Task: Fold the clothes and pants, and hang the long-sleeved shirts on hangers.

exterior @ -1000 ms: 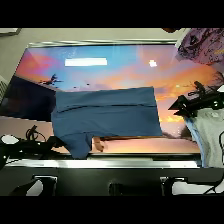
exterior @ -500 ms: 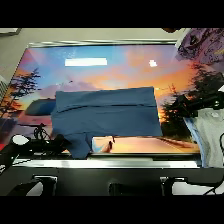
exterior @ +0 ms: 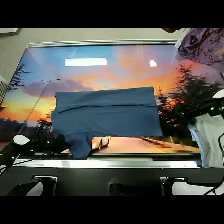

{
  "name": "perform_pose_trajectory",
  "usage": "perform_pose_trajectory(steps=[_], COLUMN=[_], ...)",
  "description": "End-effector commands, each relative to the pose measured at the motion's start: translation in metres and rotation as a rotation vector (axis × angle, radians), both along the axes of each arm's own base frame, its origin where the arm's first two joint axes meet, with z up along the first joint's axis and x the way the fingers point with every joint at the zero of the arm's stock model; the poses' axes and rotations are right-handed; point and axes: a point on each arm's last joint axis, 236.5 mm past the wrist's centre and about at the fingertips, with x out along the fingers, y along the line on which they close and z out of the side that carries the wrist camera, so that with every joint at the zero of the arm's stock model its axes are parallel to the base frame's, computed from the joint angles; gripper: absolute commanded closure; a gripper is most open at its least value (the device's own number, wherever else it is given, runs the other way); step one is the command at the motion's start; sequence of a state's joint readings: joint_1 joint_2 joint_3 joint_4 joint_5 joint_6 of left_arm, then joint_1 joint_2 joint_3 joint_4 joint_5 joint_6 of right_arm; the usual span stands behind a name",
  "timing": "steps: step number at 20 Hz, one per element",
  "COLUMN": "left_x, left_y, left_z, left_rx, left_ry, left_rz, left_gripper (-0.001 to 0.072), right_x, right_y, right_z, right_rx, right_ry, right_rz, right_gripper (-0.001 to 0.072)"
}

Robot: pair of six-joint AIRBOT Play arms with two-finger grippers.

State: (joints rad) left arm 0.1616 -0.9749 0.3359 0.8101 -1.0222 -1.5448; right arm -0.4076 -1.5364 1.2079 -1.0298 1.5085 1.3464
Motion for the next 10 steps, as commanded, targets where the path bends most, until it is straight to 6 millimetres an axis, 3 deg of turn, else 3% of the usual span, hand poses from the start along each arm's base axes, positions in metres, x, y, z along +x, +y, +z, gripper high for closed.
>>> perform_pose_trajectory(steps=[1,10], left_x=[-0.003,-0.005], left_y=[-0.002,-0.003], left_z=[0.001,0.002], left_rx=[-0.01,-0.015], left_ry=[0.009,0.016], left_rz=[-0.008,-0.013], left_gripper=[0.0689,0.0689], right_x=[-0.026,-0.046], right_y=[0.011,0.031], right_z=[-0.033,-0.057], right_rx=[0.024,0.097], right_ry=[0.051,0.094], right_rz=[0.013,-0.011], right_gripper=[0.0223,0.0224])
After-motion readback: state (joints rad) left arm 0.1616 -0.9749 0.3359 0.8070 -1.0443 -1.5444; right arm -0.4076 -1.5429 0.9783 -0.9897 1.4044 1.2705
